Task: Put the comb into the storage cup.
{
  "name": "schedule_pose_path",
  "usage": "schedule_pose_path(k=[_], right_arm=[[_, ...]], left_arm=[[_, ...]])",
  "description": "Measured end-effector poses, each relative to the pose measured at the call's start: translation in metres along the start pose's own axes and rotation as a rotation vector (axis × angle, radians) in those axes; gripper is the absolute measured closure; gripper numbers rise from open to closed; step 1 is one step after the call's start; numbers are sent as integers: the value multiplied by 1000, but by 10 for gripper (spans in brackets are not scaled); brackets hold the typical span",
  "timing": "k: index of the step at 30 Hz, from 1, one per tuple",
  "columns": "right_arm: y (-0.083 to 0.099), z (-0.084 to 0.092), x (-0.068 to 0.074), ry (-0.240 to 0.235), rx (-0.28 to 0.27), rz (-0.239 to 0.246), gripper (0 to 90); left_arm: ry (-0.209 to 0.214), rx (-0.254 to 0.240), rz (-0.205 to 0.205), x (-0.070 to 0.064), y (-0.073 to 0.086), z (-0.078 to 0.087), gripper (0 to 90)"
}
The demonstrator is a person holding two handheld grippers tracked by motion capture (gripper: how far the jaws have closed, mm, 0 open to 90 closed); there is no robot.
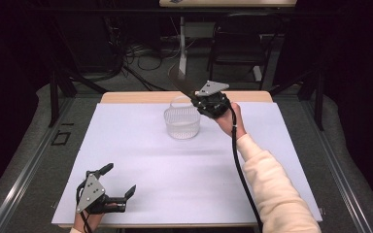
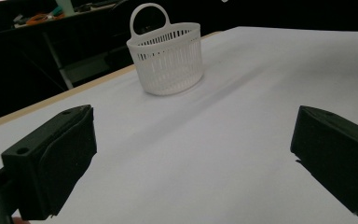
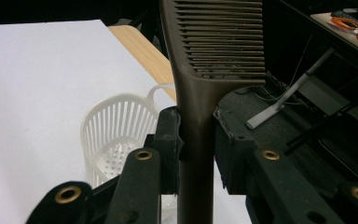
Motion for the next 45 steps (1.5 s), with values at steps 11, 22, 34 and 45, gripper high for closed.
schedule_pose_path(k=[11, 22, 34, 45], right_arm=[[-4, -8, 2, 0, -17, 8, 724], [-6, -17, 2, 3, -34, 21, 724], [-7, -25, 3, 8, -52, 28, 724], [-2, -33, 5, 12, -61, 30, 724]], left_arm=[[0, -1, -1, 0, 0, 0, 2], [1, -3, 2, 0, 0, 0, 2], [4, -5, 0, 0, 0, 0, 2], [6, -5, 0, 0, 0, 0, 2]])
Point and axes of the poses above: each handheld gripper's, and its own axes: z roughly backward along the jaws, y roughly out of its underside, x roughly to its left, the point moved 3 cm from there along -z, roughly forward along the jaws, and after that the axes turned 15 degrees about -x, right-handed, at the moved point
